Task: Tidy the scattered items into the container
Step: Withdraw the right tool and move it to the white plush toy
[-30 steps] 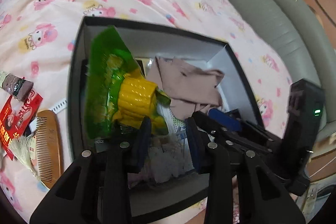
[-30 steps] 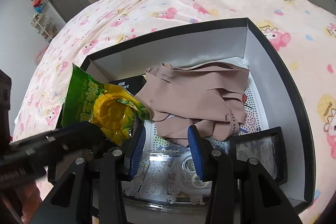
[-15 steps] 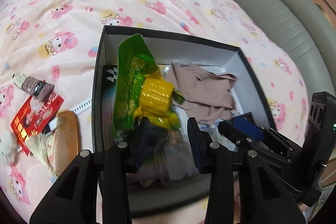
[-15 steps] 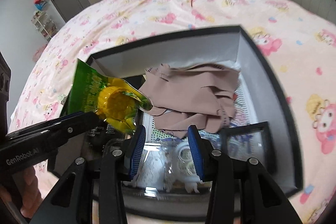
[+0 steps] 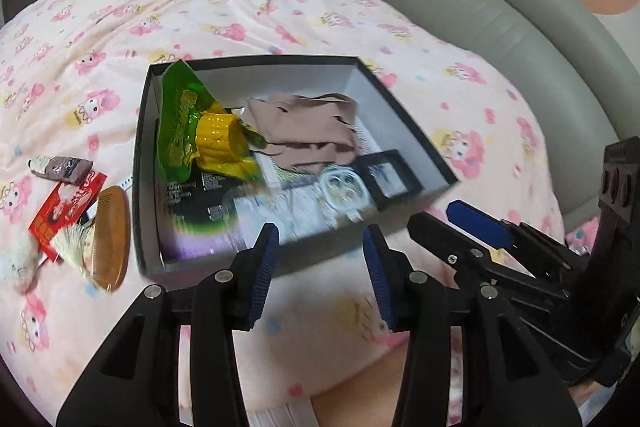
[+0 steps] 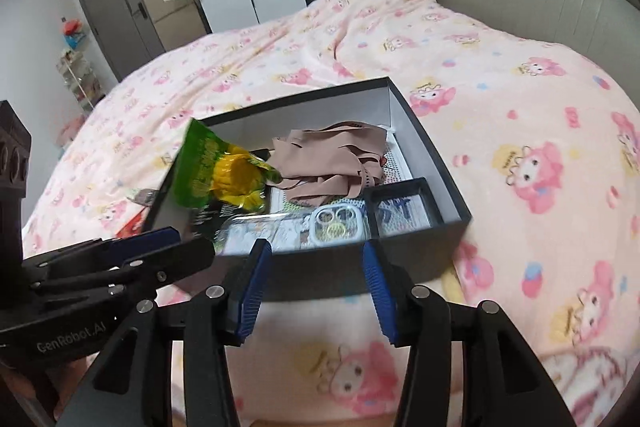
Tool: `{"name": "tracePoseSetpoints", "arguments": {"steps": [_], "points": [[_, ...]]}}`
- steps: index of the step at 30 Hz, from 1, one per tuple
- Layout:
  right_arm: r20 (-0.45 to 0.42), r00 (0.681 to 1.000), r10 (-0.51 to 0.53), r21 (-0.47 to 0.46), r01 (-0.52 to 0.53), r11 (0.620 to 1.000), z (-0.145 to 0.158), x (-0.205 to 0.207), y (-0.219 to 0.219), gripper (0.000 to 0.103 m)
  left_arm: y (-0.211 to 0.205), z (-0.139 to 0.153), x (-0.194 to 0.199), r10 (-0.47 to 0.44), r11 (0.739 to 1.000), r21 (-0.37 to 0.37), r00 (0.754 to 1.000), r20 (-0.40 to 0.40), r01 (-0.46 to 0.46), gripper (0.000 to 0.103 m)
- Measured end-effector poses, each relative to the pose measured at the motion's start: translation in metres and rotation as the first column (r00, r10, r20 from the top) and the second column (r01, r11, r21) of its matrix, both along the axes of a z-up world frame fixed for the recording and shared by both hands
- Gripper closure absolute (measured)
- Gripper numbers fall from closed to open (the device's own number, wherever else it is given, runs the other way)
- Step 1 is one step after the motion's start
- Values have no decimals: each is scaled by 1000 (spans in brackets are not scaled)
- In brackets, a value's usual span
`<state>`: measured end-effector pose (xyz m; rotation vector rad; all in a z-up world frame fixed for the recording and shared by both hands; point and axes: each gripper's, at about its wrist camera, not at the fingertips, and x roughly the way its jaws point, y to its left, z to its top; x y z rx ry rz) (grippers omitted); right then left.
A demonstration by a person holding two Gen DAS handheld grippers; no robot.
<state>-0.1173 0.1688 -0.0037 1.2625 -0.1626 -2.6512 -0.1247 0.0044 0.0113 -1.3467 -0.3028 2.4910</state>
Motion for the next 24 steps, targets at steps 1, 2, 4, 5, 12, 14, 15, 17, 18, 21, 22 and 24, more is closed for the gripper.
{"name": "tracePoseSetpoints", "arguments": {"steps": [1,2,4,5,12,14,15,17,18,21,22,24], "points": [[-5,1000,12,1,-12,1000,4,8,-1,59,1,6,9,-3,1000,-1,1000,-15,3,58],[-8,1000,17,7,-17,1000,7,14,-3,59,0,11,15,-6,1000,4,1000,-27,6,58],[-22,999,35,13,-35,999,13,27,-8,59,-4,18,29,-8,1000,13,999,-41,8,58],[-26,999,43,11,-43,999,15,31,-11,59,-7,21,34,-7,1000,15,999,-43,8,58],[-37,993,114,27,-113,993,23,54,-44,59,-40,26,64,43,999,25,999,-30,-42,58],[-27,989,143,23,-143,989,22,56,-58,59,-53,27,71,66,998,25,997,-31,-65,58],[-24,988,155,26,-155,988,21,58,-64,59,-62,26,76,82,996,26,996,-30,-81,58],[-21,982,188,37,-188,982,20,61,-81,59,-76,25,81,111,993,32,994,-26,-110,57],[-16,979,205,38,-204,978,19,61,-89,59,-84,24,83,129,991,41,991,-22,-128,55],[5,958,285,1,-285,959,14,63,-115,59,-107,16,88,179,981,79,984,-3,-178,48],[11,950,311,-8,-311,950,12,62,-125,59,-115,13,89,207,975,85,978,4,-206,48],[17,943,334,11,-334,943,7,62,-144,59,-131,9,91,256,961,106,966,20,-257,48]]}}
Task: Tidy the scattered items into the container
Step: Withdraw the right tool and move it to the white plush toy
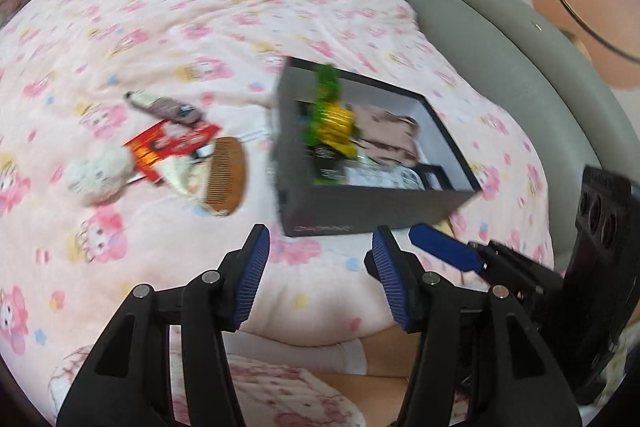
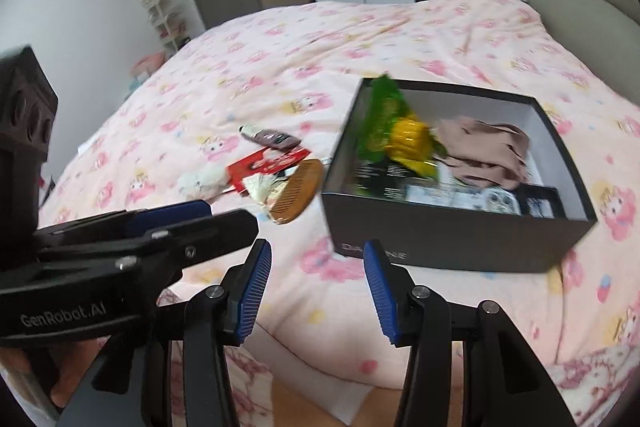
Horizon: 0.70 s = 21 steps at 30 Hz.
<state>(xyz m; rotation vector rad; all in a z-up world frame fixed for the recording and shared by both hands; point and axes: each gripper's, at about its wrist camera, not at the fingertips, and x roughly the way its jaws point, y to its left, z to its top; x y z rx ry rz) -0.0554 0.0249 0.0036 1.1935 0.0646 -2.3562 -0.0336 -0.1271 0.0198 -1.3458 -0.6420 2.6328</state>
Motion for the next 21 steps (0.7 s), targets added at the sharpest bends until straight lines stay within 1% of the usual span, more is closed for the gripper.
{"name": "tracePoseSetpoints", "arguments": {"steps": [4,7,11,14,16,19,20,21], "points": [[49,999,22,-11,-21,1000,-10,-9,-23,59,-43,-7,3,118,991,63,993,20,-119,48],[76,996,51,-13,-50,999,-13,-19,-43,59,-77,-8,6,184,979,81,983,30,-186,48],[78,992,95,-9,-94,996,-13,-32,-74,59,-126,-11,11,266,961,70,963,54,-269,48],[107,986,128,-12,-128,992,-20,-44,-101,59,-163,-22,13,312,946,59,946,87,-318,48],[145,975,170,-14,-170,985,-30,-53,-122,58,-185,-36,15,341,935,65,933,118,-350,48],[230,936,268,-15,-271,962,-50,-65,-158,58,-215,-62,12,361,921,88,918,166,-378,48],[243,927,285,-5,-293,956,-57,-69,-171,58,-221,-69,10,363,919,93,915,177,-383,48],[242,925,292,9,-303,953,-61,-70,-180,58,-227,-77,8,363,918,97,913,186,-385,48]]}}
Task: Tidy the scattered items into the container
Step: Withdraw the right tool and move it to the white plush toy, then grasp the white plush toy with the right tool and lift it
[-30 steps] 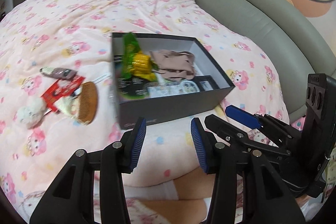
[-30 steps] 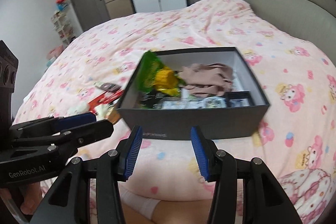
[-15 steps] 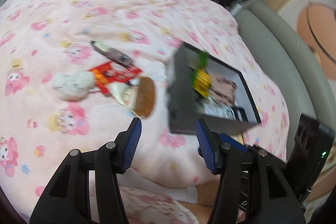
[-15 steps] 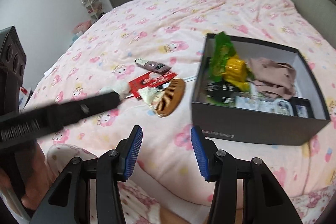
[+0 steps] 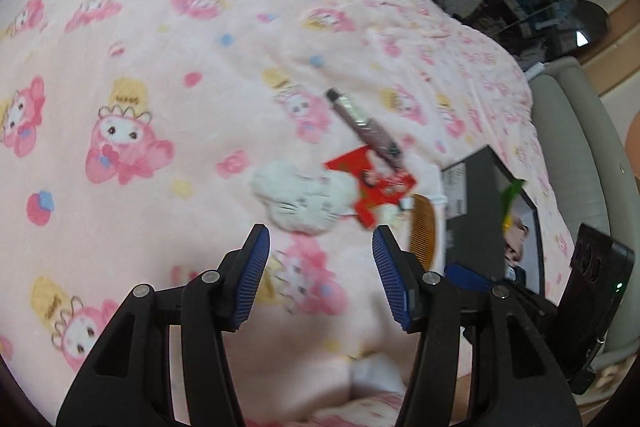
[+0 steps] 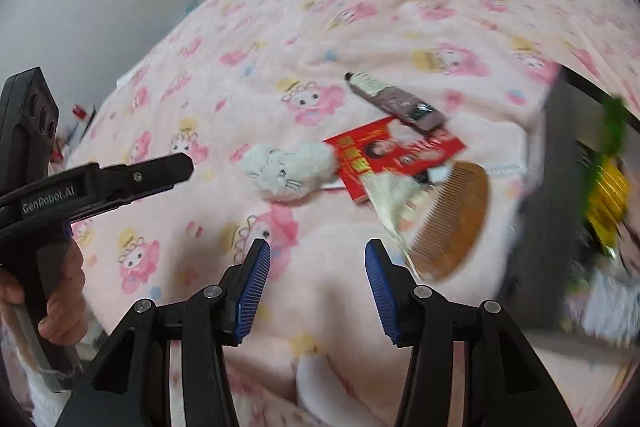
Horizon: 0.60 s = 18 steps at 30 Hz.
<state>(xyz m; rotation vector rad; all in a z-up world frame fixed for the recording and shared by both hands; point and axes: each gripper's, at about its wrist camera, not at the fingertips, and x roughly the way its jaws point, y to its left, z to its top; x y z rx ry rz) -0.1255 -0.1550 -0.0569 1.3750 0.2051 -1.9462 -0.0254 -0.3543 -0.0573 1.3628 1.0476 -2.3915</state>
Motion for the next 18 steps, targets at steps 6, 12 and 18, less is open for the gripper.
{"name": "tracePoseSetpoints", "arguments": {"steps": [6,12,18], "points": [[-30,998,48,91,-45,995,-21,-17,-46,57,-30,-38,-15,1,996,86,1000,16,-2,46],[-42,997,65,142,-59,988,-41,-30,-68,47,-45,-68,-30,12,985,170,1000,24,-16,41],[-20,997,74,171,-70,983,-63,-40,-80,43,-44,-90,-42,-16,969,248,1000,16,12,41]]}}
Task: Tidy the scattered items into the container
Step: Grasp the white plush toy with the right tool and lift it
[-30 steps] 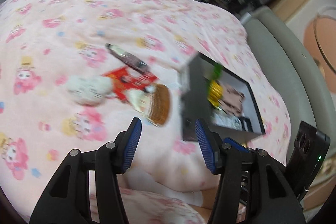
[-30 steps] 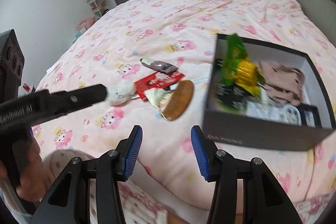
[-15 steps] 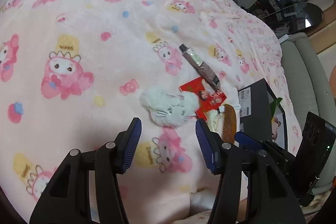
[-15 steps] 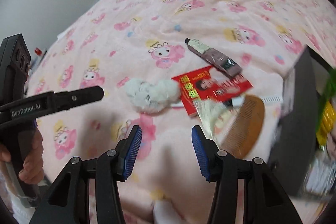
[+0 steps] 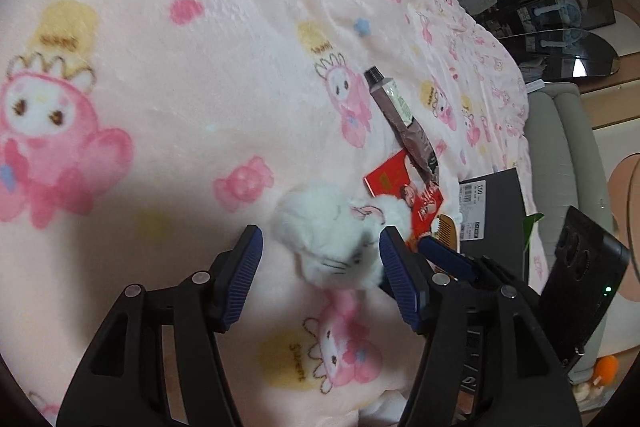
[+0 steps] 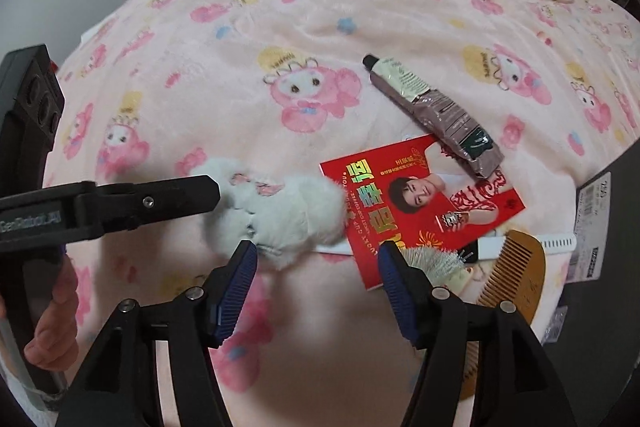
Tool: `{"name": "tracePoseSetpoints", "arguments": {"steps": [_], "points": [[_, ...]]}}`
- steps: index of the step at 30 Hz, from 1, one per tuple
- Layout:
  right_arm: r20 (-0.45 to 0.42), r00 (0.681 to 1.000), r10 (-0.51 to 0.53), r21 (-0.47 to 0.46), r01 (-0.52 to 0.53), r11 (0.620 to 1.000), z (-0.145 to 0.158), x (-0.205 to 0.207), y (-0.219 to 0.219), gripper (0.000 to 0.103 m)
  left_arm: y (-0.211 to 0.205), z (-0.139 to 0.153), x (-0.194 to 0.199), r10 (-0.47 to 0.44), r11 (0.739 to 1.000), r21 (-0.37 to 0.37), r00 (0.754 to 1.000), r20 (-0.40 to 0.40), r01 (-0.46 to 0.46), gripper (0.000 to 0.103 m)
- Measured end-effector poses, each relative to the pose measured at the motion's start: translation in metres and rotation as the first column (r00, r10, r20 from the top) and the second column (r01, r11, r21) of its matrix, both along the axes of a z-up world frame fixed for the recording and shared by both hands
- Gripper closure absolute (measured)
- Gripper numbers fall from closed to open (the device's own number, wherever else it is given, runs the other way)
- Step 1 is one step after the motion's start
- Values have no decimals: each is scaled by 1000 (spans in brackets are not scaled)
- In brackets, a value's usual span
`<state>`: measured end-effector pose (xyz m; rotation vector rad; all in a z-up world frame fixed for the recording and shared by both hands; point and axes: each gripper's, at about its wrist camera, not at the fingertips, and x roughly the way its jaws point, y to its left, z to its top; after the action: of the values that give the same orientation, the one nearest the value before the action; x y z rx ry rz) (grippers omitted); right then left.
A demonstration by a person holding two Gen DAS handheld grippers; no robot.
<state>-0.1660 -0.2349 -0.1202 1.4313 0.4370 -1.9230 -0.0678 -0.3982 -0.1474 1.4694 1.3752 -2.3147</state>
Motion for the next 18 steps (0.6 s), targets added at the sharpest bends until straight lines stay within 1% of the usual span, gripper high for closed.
{"name": "tracePoseSetpoints", "arguments": {"steps": [1,4,6,8,9,10,11,12,13,14,16,18], "points": [[11,1000,3,1,-3,1000,-4,-1,-1,43,1,-3,-1,-5,1000,3,1000,-1,5,41],[44,999,13,-18,-12,1000,-11,-2,-4,41,4,-10,-4,-1,1000,-26,1000,15,1,43],[45,999,20,-29,-19,999,-13,-3,-6,41,5,-14,-4,5,999,-33,1000,17,-5,45],[60,998,32,-65,-28,997,-12,-3,-7,41,6,-11,-3,-10,1000,-30,1000,-1,10,53],[81,996,38,-89,-30,996,-11,-3,-8,42,7,-9,-4,-15,1000,-27,1000,-6,15,54],[101,994,42,-109,-31,994,-9,-2,-8,45,8,-6,-3,-21,999,-30,1000,-14,20,57],[111,993,46,-122,-32,992,-8,0,-8,46,9,-2,-2,-28,999,-38,999,-18,27,58],[109,993,44,-128,-30,991,-6,2,-7,47,11,1,-1,-35,998,-47,999,-24,34,59],[99,994,45,-135,-31,990,-3,6,-5,49,14,7,2,-47,998,-45,998,-37,45,64],[99,994,52,-145,-37,989,-1,8,-4,56,16,10,3,-56,998,-42,997,-45,54,65],[99,993,56,-169,-39,985,8,16,1,58,23,21,7,-76,996,-49,995,-69,73,65],[93,994,57,-186,-39,982,15,21,5,59,30,31,11,-85,993,-89,994,-70,78,65]]}}
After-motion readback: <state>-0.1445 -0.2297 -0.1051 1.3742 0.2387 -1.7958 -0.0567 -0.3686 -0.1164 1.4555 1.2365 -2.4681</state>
